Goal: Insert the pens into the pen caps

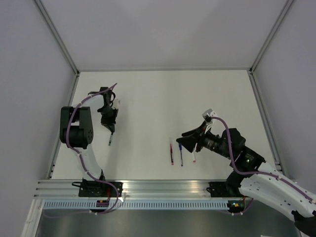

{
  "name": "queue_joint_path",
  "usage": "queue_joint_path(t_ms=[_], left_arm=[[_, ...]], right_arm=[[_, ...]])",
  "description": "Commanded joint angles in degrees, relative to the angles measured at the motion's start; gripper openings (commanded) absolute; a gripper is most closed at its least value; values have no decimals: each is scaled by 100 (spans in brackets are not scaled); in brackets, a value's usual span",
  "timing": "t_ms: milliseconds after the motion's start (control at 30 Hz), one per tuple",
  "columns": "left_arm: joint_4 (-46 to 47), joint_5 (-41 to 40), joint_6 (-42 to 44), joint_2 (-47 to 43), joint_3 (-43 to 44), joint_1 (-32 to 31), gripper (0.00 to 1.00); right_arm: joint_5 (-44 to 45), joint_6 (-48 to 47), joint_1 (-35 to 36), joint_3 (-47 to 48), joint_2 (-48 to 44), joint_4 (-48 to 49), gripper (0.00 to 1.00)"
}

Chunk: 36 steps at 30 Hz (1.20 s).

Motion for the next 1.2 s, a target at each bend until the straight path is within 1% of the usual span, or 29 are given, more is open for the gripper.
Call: queue_joint_path(t_ms=[0,33,67,100,167,200,233,267,300,333,367,400,433,467,533,567,633,700,800,933,1033,1167], left_arm=[[652,1320,-524,-99,-543,-46,2],[731,1462,-534,-248,-587,-90,2],[819,1586,-734,-580,-640,-108,2],[933,1917,-919,-757,-762,-134,2],[1460,2367,-1218,-1161,-947,-204,2],[1679,2882,-1550,-1607,-1148,-257,2],[2229,3131,-1745,-1847,-1272,-396,2],[2513,3290,-1947,-2084,-1395,-485,2],[2803,3475,-2358,-2539,-1640,-590,2],[3267,3529,-2536,-2735,-1738,-826,2],[3464,3590,-2703,-2911,-1878,-942,2],[3683,3739,-3001,-3217,-1940,-1073,2],[3859,3801,-3126,-3351,-1993,-1362,2],[4174,3819,-3240,-3482,-2081,-1512,2],[4510,3723,-3591,-3850,-2187,-1916,2],[4877,3740,-3749,-3949,-2326,-1997,2],[5283,3898,-4145,-4220,-2468,-2120,2],[5574,4021,-4383,-4379,-2626,-2138,2],[5575,4030,-4349,-4626,-2714,-2191,2],[5977,4030,-4577,-4977,-3074,-2191,2],[6137,4057,-4647,-5188,-3285,-2191,2],[6190,4065,-4656,-5391,-3417,-2191,2]], right_arm=[[228,-160,-9,107,153,75,55],[272,-195,-9,115,206,66,55],[307,-205,-9,150,276,58,55],[273,-213,-9,159,416,84,56],[46,-222,-9,125,540,215,56],[-461,-231,-9,81,636,503,58],[-692,-196,-9,19,681,802,60],[-877,-126,-9,-77,725,996,62],[-1009,-21,0,-87,838,1285,65],[-1124,6,0,-69,909,1366,66],[-1142,6,-9,-8,1057,1419,68],[-1151,-2,0,36,1163,1533,72],[-1230,-20,-9,80,1269,1595,73],[-1291,-46,-9,202,1400,1648,74],[-1432,-116,9,378,1840,1780,76],[-1580,-160,0,597,2137,1780,76],[-1530,-336,9,878,2341,1623,78],[-1477,-459,9,1011,2517,1552,78],[-1319,-547,17,1284,2641,1412,78],[-1248,-600,26,1556,2772,1376,77],[-1353,-626,26,1653,3018,1385,74],[-1292,-679,26,1680,3247,1367,73]])
